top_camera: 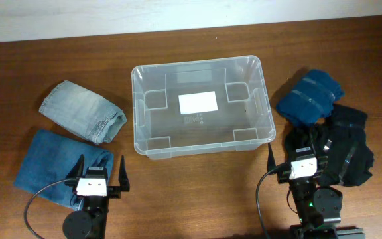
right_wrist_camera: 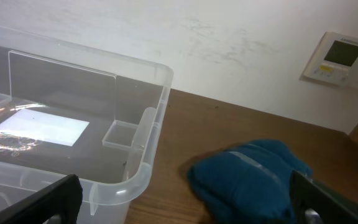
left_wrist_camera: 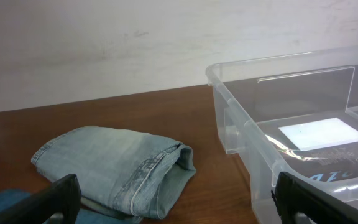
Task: Pack container
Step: 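Move the right gripper toward the folded black shirt on the right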
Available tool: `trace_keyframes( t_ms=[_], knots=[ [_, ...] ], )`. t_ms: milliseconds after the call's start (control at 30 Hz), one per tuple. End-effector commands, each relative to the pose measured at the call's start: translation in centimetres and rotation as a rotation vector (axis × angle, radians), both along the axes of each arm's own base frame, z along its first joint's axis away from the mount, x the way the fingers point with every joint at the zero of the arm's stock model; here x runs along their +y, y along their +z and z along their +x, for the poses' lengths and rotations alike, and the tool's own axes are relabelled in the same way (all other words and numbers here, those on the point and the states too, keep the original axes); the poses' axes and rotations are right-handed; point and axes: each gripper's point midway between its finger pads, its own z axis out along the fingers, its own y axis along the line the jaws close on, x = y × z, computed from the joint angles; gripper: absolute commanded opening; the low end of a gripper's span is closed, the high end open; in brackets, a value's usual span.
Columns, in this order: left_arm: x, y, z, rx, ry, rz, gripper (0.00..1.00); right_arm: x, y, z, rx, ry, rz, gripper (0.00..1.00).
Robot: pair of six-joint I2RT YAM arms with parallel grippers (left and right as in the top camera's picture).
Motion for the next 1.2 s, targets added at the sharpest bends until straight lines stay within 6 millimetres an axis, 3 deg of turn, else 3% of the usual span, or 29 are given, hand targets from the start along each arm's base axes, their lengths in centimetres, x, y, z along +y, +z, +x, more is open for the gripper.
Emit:
trace_keyframes(
  t_ms=[0, 900, 1000, 1100, 1167],
  knots=[
    [0.0, 0.0, 0.0, -0.002, 0.002, 0.016, 1.00, -0.1, -0.2, 0.0, -0.001, -0.002, 0.001, 0.98],
    [0.0, 0.0, 0.0, -0.002, 0.002, 0.016, 1.00, 0.0, 0.3, 0.0, -0.021, 0.000, 0.012, 0.99],
    [0.0, 0.1, 0.0, -0.007, 0.003, 0.013, 0.99, 1.2, 1.1, -0.1, -0.052, 0.075, 0.015, 0.99],
    [0.0, 0.9, -0.1, -0.018, 0.008, -0.057, 0.99, 1.9, 1.9, -0.2, -0.066, 0.108, 0.119, 0.99],
    [0.1, 2.1, -0.2, -0.036, 0.009, -0.087, 0.99, 0.6, 2.0, -0.1, -0.051, 0.031, 0.244, 0.99]
  ],
)
